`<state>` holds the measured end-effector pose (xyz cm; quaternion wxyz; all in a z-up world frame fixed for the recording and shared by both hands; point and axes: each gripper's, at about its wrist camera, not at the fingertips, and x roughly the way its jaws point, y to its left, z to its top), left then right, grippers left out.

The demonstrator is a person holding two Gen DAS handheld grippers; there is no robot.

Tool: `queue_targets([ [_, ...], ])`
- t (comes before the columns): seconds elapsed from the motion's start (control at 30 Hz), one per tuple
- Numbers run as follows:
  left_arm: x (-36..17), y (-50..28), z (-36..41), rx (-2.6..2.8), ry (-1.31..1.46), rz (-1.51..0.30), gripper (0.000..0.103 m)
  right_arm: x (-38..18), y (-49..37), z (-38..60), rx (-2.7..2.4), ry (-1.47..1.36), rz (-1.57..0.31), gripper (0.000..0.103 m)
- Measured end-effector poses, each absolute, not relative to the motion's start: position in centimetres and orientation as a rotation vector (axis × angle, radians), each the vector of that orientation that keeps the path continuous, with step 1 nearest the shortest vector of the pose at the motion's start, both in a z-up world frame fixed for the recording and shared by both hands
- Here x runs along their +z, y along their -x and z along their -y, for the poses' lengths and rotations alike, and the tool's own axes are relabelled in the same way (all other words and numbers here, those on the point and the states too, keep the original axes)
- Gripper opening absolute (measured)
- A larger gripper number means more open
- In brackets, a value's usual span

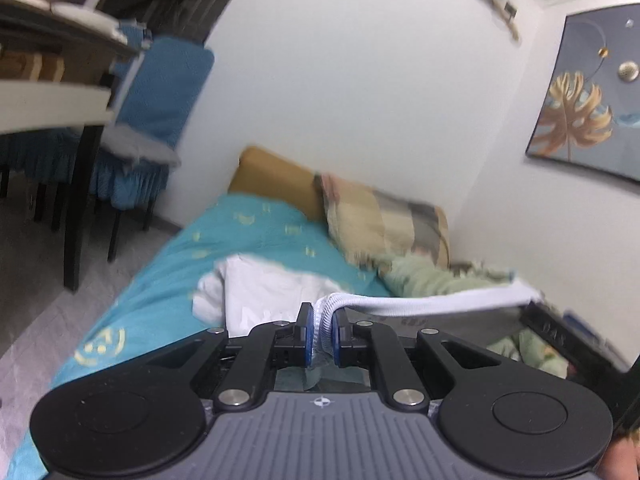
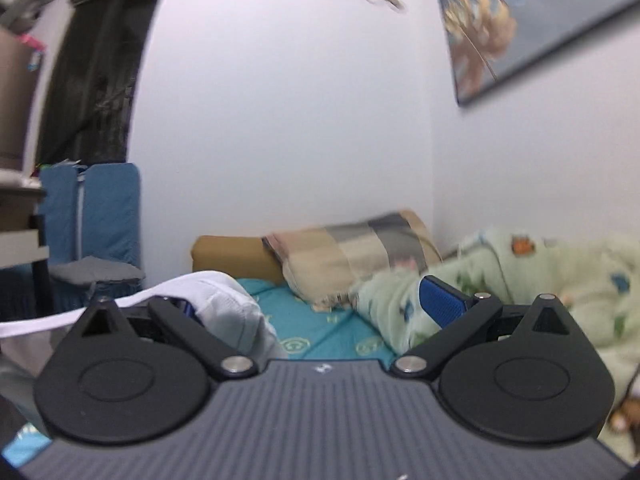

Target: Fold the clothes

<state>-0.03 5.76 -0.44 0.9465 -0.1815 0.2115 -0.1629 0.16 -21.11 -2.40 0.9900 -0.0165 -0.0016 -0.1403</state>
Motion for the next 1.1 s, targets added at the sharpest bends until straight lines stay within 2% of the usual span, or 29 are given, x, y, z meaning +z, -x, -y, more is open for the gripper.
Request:
queue_targets([
  [0.17,-2.8,-0.5,-4.9,-0.317,0.321,-0.589,0.015,-2.7,0.1,20.3,-0.237,0.093,-0.004,0.103],
  [0.27,-4.0,-0.8,-3.9,-0.320,0.281,-0.641,0.030,-2.6,0.4,19.7,-0.215,0.114,-0.004,0.103],
  [0.33,-4.6,-1.1,-3.0,-0.321,0.246,-0.665,0.047,-2.5,0.4,19.8,-0.203,0.103,-0.008,0.103],
  [0.4,-5.3,-1.6,-2.3,-0.322,0.233,-0.684,0.057,-2.5,0.4,20.0,-0.195,0.091,-0.016,0.103],
  [0.53,-6.2,-3.0,-1.0,-0.275,0.233,-0.698,0.060,-2.6,0.2,20.1,-0.168,0.066,-0.030,0.103],
  [0.67,-5.5,-2.8,-2.1,-0.097,0.228,-0.627,0.064,-2.9,-0.7,21.3,-0.202,0.041,-0.070,0.103],
  [0.73,-4.8,-1.9,-2.7,0.017,0.171,-0.555,0.085,-3.4,-1.4,22.7,-0.218,-0.013,-0.120,0.103],
  [0.87,-3.3,-0.6,-3.4,0.083,0.153,-0.486,0.087,-5.0,-2.6,25.3,-0.258,-0.115,-0.215,0.103],
  [1.1,-3.4,-1.4,-3.5,0.093,0.161,-0.491,0.088,-9.1,-4.3,25.3,-0.338,0.006,-0.414,0.103],
])
